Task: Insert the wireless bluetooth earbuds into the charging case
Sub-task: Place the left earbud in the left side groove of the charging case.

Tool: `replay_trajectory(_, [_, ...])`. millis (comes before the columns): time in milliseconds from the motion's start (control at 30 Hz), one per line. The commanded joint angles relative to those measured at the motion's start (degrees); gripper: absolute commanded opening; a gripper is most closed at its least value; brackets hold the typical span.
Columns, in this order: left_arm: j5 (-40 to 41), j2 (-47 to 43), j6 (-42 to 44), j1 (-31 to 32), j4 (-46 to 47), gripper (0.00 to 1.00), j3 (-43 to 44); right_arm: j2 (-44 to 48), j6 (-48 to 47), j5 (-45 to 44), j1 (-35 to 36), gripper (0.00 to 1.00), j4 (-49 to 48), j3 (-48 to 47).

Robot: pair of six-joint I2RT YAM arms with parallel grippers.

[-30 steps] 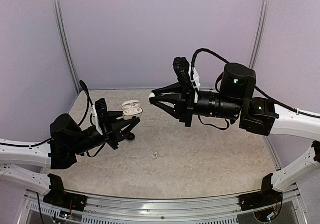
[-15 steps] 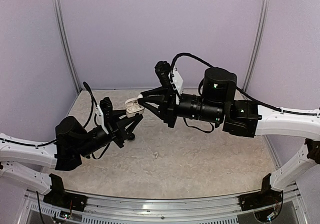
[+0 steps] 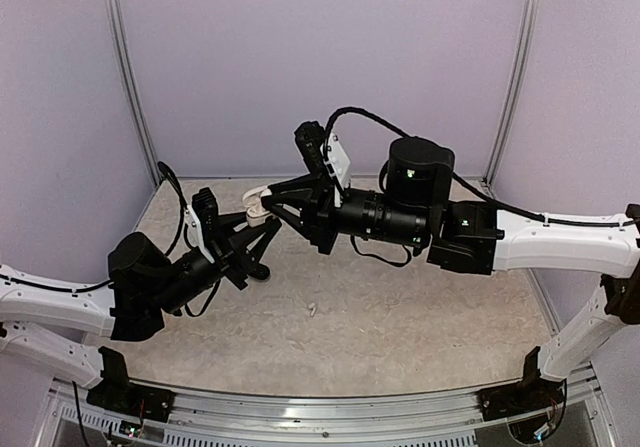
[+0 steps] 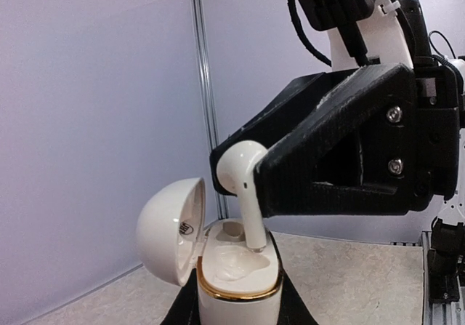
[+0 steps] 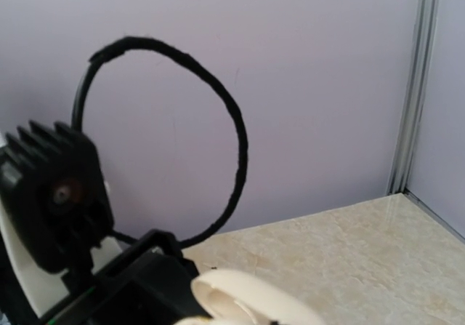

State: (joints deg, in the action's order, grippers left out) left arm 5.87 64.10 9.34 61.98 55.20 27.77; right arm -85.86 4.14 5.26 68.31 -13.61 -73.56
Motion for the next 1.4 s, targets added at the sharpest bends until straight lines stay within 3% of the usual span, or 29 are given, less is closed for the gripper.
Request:
replay_trajectory(0, [1.1,0.1,0.6,0.6,2.6,0.00,0.5,-1.1,1.0,-0.6,0.9,0.17,-1.3,-2.5])
replay_trajectory(1367, [3.4,0.2,2.0,1.7,2.3,0.00,1.1,-4.2,4.4,-1.1,1.6,0.17,-1.9,-3.4])
